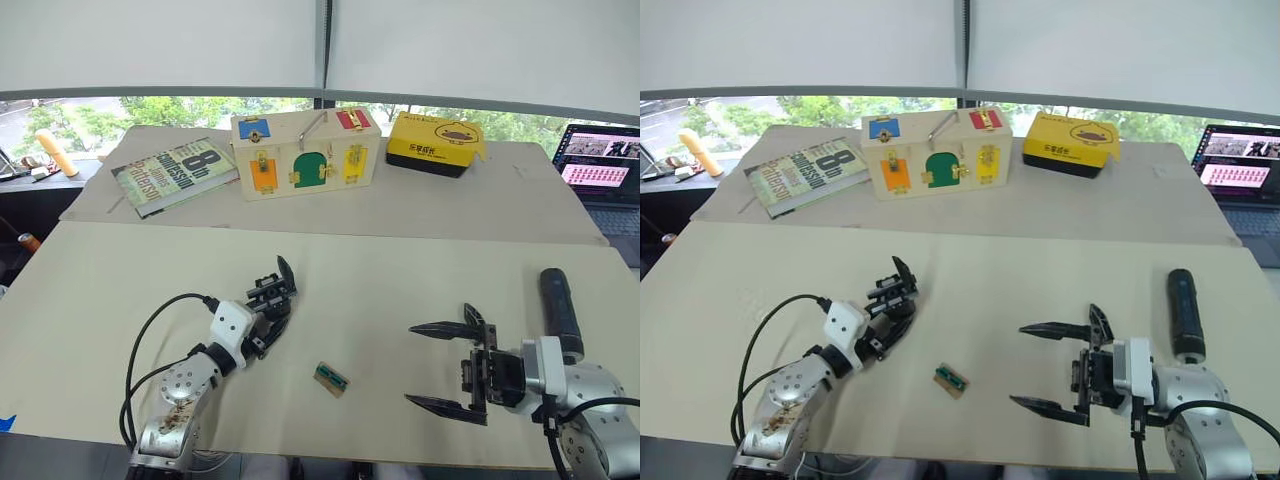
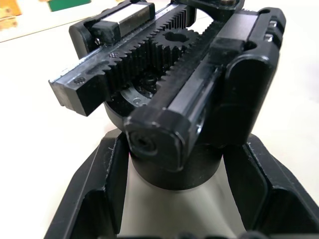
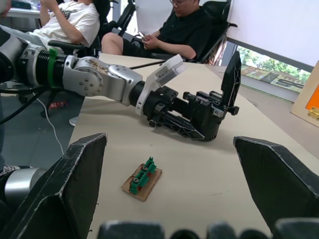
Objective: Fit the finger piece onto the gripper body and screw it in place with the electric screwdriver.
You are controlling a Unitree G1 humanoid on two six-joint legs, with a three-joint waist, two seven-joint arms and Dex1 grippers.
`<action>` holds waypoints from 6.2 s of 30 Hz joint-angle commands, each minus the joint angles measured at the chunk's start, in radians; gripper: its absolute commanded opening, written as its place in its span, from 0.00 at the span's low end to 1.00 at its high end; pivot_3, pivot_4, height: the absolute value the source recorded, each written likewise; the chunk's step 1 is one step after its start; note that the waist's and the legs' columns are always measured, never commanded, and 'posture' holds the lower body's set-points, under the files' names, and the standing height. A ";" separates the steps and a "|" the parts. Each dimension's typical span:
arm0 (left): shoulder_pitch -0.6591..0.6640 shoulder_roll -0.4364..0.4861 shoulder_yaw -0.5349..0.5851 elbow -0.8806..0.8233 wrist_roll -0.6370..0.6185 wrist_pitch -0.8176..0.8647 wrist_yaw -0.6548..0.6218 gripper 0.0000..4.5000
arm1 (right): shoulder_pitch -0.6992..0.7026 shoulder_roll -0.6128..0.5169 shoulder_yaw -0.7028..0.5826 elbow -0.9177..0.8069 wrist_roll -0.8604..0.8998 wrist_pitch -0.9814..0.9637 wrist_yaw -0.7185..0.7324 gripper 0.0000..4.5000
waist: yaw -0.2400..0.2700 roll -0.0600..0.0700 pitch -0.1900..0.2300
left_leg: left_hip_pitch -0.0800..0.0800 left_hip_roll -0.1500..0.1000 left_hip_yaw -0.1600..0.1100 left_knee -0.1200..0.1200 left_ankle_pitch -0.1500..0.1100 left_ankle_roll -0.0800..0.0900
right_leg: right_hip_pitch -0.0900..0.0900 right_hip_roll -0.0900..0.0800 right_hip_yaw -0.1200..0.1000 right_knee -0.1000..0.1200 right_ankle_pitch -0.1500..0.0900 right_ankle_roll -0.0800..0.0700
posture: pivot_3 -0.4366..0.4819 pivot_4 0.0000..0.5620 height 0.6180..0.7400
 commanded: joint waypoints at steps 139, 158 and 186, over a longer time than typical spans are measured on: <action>-0.149 0.039 -0.090 -0.038 -0.040 0.203 -0.151 0.99 | 0.017 -0.058 -0.029 -0.098 0.035 0.092 -0.054 1.00 | 0.001 0.006 -0.001 | -0.010 0.000 -0.004 0.010 -0.001 0.005 | -0.003 0.006 0.000 -0.001 0.003 0.005 | 0.48 0.27 1.00; -0.553 0.156 -0.131 0.568 -0.104 -0.095 -0.753 0.99 | 0.014 -0.039 -0.013 -0.097 0.014 0.081 -0.074 1.00 | -0.002 0.006 -0.001 | -0.011 -0.002 0.000 0.010 0.000 0.003 | -0.003 0.013 -0.001 -0.001 0.003 0.005 | 0.48 0.27 1.00; -0.392 0.082 -0.074 0.280 -0.052 0.006 -0.532 0.52 | 0.091 -0.023 -0.021 -0.092 -0.009 0.017 -0.082 1.00 | -0.025 0.006 -0.001 | -0.010 0.000 -0.002 0.011 0.000 0.003 | -0.003 0.012 0.002 -0.001 0.003 0.005 | 0.48 0.27 1.00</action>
